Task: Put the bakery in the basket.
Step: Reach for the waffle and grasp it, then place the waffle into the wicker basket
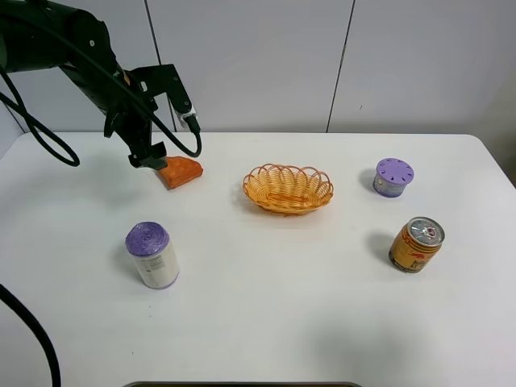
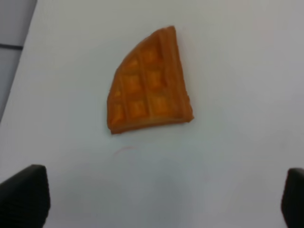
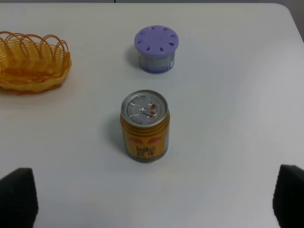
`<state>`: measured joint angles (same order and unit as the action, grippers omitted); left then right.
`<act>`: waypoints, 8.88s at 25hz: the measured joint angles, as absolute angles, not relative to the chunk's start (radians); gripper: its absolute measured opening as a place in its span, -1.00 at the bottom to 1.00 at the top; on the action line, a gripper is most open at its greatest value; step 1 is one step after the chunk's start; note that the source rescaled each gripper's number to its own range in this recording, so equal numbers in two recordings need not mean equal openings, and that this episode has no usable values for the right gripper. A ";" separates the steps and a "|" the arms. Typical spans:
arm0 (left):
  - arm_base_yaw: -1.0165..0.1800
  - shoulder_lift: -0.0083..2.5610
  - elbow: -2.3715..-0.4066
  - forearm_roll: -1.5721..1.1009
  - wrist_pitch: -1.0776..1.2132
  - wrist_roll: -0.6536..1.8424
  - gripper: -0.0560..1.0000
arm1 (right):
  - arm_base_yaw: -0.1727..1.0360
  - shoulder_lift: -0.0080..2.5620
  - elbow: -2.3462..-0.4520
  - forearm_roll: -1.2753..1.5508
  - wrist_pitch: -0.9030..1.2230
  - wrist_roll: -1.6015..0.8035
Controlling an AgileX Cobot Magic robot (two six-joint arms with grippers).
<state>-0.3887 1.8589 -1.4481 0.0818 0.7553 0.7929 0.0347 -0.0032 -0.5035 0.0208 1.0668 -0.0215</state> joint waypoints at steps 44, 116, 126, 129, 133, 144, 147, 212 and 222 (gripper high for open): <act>-0.311 2.345 -1.801 -0.095 0.727 0.751 1.00 | 0.035 -0.003 -0.504 0.021 1.067 -0.022; -0.407 2.061 -1.810 -0.047 0.726 0.451 -0.75 | 0.035 -0.003 -0.504 0.021 1.067 -0.022; -0.567 2.005 -1.810 -0.048 0.671 0.336 -0.75 | 0.035 -0.003 -0.504 0.021 1.067 -0.022; -0.603 2.005 -1.809 -0.048 0.649 0.327 -0.75 | 0.035 -0.003 -0.504 0.021 1.067 -0.022; -0.647 2.005 -1.781 -0.049 0.587 0.290 -0.75 | 0.035 -0.003 -0.504 0.021 1.067 -0.022; -0.685 2.005 -1.536 -0.051 0.237 0.237 -0.75 | 0.035 -0.003 -0.504 0.021 1.067 -0.022; -0.688 2.012 -1.480 -0.052 0.131 0.231 -0.75 | 0.035 -0.003 -0.504 0.021 1.067 -0.022; -0.766 2.269 -1.455 -0.081 -0.145 0.146 0.85 | 0.035 -0.003 -0.504 0.021 1.066 -0.022; -0.766 2.226 -1.454 -0.081 -0.106 0.180 0.96 | 0.035 -0.003 -0.504 0.021 1.066 -0.022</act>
